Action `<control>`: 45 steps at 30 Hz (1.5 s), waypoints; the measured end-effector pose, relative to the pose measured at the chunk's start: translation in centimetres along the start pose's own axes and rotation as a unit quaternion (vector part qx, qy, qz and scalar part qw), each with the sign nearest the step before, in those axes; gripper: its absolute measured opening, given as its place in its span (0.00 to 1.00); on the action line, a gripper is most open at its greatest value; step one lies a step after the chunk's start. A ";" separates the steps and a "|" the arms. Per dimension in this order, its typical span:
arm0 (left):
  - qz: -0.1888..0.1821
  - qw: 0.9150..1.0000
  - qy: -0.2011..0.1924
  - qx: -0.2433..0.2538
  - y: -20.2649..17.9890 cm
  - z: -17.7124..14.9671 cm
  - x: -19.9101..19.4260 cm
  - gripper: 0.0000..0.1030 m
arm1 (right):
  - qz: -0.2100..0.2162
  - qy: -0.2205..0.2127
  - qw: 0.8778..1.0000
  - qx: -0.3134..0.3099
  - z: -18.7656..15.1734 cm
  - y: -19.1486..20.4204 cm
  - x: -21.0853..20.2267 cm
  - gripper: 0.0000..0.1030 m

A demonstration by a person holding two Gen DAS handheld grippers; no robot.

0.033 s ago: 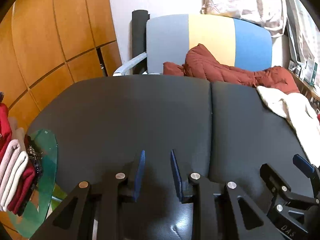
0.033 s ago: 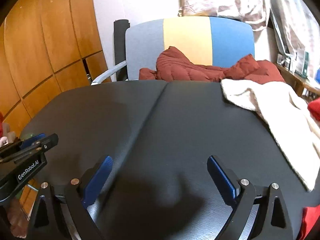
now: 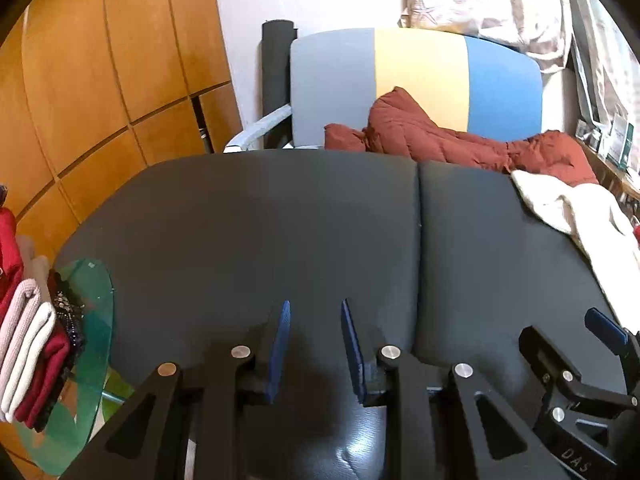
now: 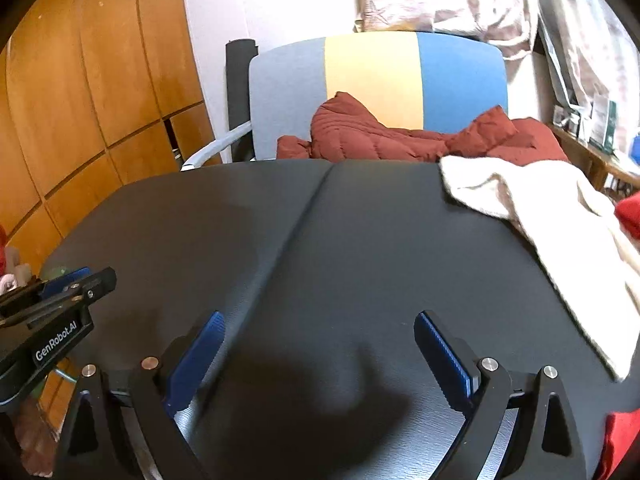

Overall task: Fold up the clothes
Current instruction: 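Move the right gripper toward the cream sweater pile and open it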

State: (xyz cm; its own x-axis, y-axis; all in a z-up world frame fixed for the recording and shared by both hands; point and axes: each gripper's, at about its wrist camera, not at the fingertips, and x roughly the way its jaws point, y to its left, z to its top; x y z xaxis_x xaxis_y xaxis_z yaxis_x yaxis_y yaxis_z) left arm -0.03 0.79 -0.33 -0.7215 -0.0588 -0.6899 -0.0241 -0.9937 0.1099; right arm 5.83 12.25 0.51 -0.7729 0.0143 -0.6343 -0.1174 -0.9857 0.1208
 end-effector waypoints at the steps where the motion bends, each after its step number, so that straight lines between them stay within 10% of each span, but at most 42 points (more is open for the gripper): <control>1: -0.001 1.000 0.002 0.006 -0.5 -0.1 0.1 0.26 | -0.002 0.000 1.000 -0.002 0.0 0.0 0.0 0.94; 21: -0.065 0.991 0.076 0.085 -7.0 -2.7 3.3 0.26 | -0.079 0.011 0.995 0.068 -1.4 -9.3 0.1 0.96; 45: -0.084 0.990 0.003 0.109 -11.8 -0.9 7.7 0.30 | -0.178 -0.003 0.975 0.130 -2.8 -20.3 -2.3 0.98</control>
State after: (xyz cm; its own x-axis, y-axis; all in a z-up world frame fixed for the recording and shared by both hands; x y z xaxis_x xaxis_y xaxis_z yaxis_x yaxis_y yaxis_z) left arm -4.72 12.01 -7.62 -0.6904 0.1046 -0.7159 -0.2927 -0.9453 0.1441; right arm 11.71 31.73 -2.66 -0.6582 0.3487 -0.6672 -0.5324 -0.8422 0.0851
